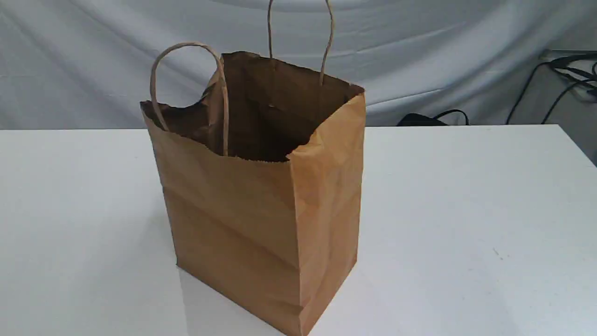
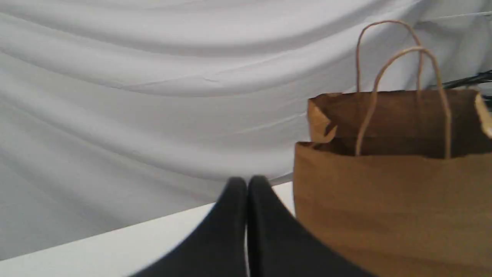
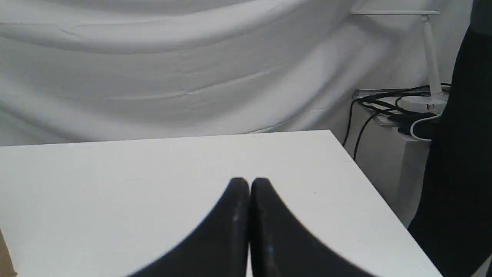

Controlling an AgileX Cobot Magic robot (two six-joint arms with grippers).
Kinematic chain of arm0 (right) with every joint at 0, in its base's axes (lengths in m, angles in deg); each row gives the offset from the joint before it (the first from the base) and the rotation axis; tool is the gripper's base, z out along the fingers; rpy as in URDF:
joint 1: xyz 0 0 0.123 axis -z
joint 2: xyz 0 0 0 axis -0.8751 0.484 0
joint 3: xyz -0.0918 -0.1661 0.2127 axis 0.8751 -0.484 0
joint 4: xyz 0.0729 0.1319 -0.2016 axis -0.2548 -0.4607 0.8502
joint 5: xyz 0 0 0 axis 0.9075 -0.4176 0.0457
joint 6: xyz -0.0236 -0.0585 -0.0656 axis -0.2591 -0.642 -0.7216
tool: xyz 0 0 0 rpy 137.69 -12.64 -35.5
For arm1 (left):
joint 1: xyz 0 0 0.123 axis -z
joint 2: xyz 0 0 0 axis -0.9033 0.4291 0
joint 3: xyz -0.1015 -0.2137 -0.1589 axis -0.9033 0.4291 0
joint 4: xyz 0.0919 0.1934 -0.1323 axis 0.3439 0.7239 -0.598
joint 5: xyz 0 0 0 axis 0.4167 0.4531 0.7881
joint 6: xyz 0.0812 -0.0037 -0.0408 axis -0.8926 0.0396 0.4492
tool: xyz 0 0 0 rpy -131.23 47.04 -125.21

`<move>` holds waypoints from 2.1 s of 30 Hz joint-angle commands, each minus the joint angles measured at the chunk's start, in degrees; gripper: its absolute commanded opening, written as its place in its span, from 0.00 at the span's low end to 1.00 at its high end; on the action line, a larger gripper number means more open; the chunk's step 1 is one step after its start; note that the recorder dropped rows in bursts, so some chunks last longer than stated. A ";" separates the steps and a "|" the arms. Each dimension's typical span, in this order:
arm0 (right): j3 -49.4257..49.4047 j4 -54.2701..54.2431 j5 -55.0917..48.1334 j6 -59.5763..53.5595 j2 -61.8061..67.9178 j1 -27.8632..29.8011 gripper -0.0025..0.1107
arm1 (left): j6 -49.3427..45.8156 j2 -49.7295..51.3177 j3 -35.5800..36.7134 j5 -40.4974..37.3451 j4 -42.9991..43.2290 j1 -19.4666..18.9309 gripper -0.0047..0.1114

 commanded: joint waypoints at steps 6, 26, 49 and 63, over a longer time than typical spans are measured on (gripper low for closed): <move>-0.15 -0.13 0.00 -0.39 -0.26 -0.21 0.02 | -4.19 -11.28 14.29 12.08 -0.98 -0.23 0.04; -0.15 -0.13 0.00 -0.37 -0.26 -0.21 0.02 | 2.24 -17.68 22.48 15.76 1.10 -0.23 0.04; -0.15 -0.13 0.00 -0.52 -0.26 -0.21 0.02 | 49.99 -17.68 27.77 20.66 48.85 -0.23 0.04; -0.15 -0.13 0.00 -0.39 -0.26 -0.21 0.02 | 49.65 -17.68 27.77 20.84 48.85 -0.23 0.04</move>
